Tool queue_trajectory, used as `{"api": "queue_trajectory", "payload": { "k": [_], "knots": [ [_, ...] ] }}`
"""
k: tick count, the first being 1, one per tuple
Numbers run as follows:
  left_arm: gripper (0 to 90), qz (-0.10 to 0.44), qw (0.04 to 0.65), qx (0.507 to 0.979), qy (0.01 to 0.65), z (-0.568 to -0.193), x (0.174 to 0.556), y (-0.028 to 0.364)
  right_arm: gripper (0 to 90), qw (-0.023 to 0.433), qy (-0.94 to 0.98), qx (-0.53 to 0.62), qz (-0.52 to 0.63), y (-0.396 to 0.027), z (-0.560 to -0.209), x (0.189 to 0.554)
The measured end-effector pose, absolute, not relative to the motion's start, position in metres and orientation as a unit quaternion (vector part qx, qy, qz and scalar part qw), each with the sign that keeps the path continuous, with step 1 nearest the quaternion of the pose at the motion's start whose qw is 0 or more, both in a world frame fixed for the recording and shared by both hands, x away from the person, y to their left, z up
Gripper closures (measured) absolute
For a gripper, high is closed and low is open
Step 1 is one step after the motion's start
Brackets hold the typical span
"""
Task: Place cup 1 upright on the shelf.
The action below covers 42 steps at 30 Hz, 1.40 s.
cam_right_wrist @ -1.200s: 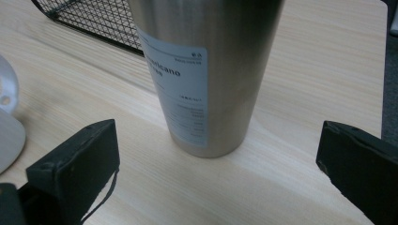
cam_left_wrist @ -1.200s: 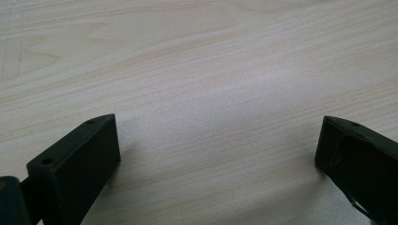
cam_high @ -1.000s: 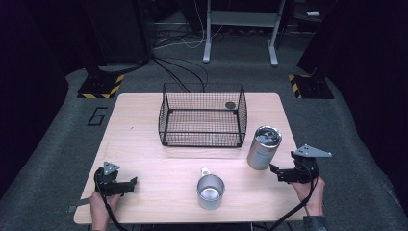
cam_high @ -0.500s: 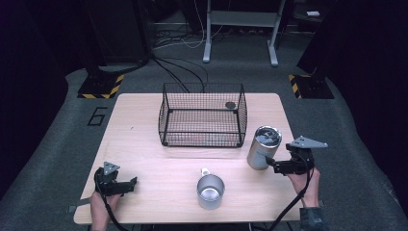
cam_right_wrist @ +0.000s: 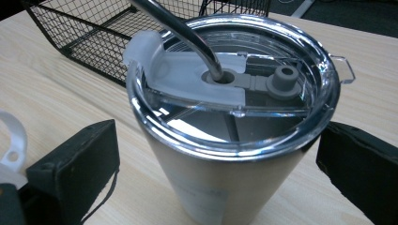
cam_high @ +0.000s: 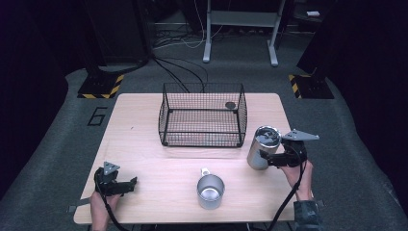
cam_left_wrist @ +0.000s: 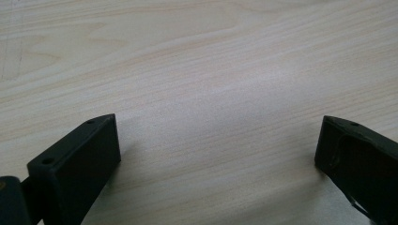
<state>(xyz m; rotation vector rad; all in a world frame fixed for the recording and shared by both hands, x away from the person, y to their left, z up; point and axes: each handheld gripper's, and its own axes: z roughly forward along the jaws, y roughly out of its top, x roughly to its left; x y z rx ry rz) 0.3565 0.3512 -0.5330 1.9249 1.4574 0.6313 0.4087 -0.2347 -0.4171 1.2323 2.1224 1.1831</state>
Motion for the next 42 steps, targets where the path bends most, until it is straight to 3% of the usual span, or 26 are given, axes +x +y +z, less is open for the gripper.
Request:
{"api": "queue_trajectory", "payload": {
  "k": [42],
  "knots": [
    [0.4, 0.240, 0.318, 0.732, 0.553, -0.533, 0.356, 0.351, 2.9, 0.239, 0.739, 0.440, 0.451, -0.224, -0.418, 0.426]
  ]
}}
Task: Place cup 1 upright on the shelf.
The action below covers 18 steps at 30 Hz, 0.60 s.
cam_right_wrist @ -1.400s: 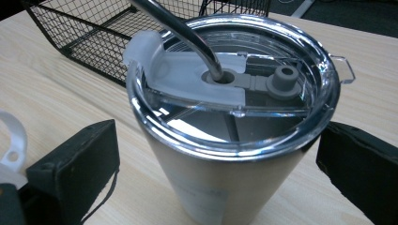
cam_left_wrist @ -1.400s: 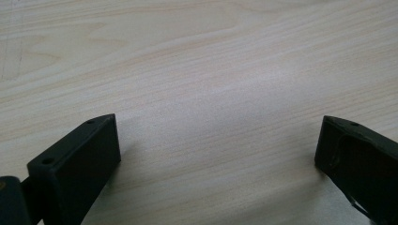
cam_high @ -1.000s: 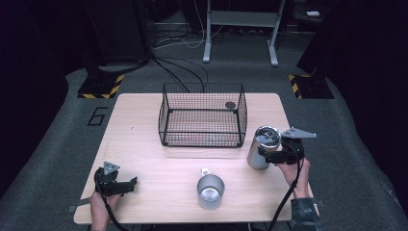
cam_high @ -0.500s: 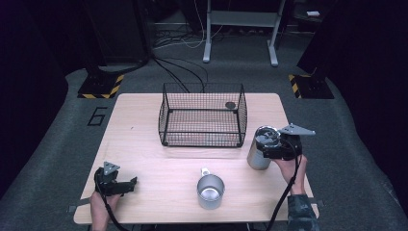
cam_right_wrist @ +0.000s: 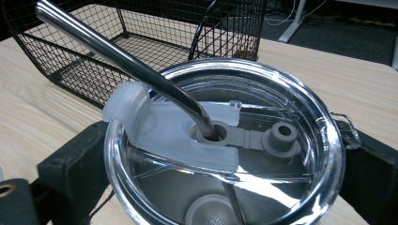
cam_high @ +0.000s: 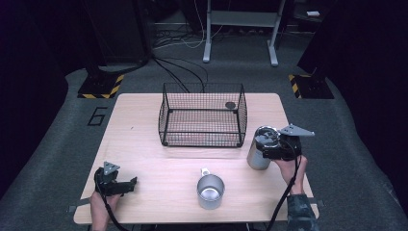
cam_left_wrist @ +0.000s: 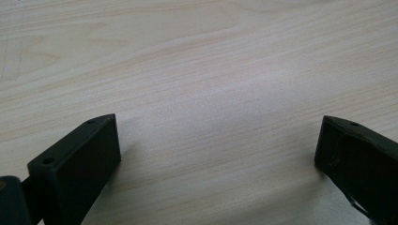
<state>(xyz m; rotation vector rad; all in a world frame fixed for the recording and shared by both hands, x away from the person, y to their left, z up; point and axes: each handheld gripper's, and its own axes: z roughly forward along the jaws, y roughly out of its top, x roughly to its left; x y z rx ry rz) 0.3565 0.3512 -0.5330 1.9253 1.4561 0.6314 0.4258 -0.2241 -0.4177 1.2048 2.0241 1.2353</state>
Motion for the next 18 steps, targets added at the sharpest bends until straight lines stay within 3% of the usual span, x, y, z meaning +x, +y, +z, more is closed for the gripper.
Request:
{"api": "queue_trajectory", "payload": {
  "k": [18],
  "knots": [
    [0.4, 0.240, 0.318, 0.731, 0.553, -0.5330, 0.3565, 0.3512, 3.0, 0.239, 0.739, 0.434, 0.456, -0.2210, -0.4133, 0.4205]
  ]
}}
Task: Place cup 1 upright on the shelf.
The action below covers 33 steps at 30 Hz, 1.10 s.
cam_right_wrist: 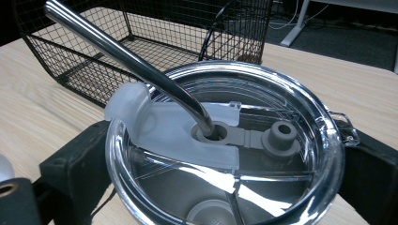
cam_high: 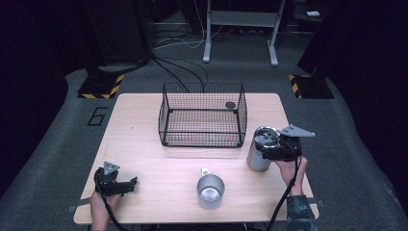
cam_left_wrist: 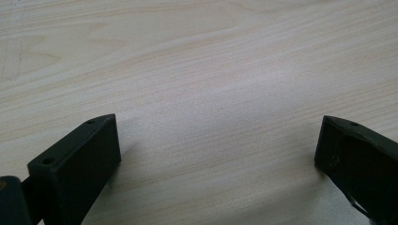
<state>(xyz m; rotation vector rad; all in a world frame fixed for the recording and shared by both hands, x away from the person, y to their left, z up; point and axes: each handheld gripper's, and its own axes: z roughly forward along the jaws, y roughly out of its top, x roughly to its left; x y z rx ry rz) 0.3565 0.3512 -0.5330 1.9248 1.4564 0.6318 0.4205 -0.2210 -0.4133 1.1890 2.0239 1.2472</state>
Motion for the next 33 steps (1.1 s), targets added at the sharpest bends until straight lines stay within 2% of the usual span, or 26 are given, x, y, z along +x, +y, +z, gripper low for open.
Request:
{"api": "queue_trajectory", "payload": {
  "k": [33],
  "knots": [
    [0.4, 0.240, 0.317, 0.732, 0.553, -0.533, 0.356, 0.351, 3.1, 0.230, 0.751, 0.401, 0.471, -0.205, -0.386, 0.408]
  ]
}}
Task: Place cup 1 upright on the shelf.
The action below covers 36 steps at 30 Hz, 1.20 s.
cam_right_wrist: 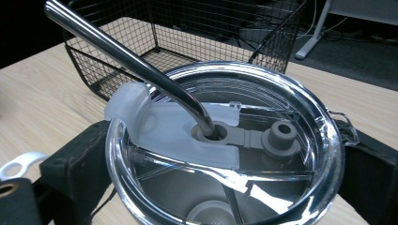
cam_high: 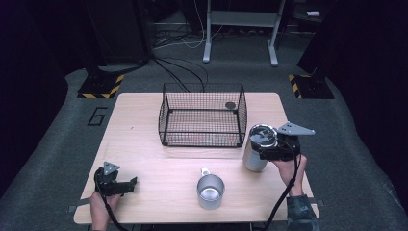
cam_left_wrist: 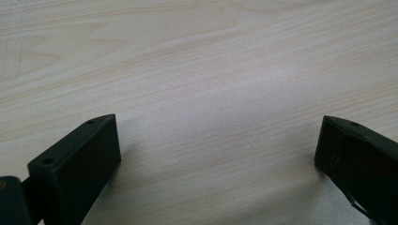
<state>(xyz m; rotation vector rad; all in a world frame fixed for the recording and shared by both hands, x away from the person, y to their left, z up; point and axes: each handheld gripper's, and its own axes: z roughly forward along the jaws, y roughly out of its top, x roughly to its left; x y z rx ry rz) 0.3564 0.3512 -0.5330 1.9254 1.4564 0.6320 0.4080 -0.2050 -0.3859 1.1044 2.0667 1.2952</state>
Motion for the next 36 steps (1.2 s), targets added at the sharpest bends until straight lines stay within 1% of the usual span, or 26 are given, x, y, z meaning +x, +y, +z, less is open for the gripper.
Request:
{"api": "queue_trajectory", "payload": {
  "k": [10, 29, 36],
  "knots": [
    [0.5, 0.240, 0.317, 0.732, 0.553, -0.533, 0.356, 0.351, 3.1, 0.219, 0.757, 0.392, 0.475, -0.197, -0.382, 0.408],
    [0.5, 0.240, 0.317, 0.732, 0.553, -0.533, 0.356, 0.351, 3.1, 0.208, 0.765, 0.366, 0.488, -0.178, -0.361, 0.411],
    [0.5, 0.240, 0.317, 0.732, 0.553, -0.533, 0.356, 0.351, 3.1, 0.204, 0.768, 0.358, 0.489, -0.170, -0.355, 0.417]
  ]
}}
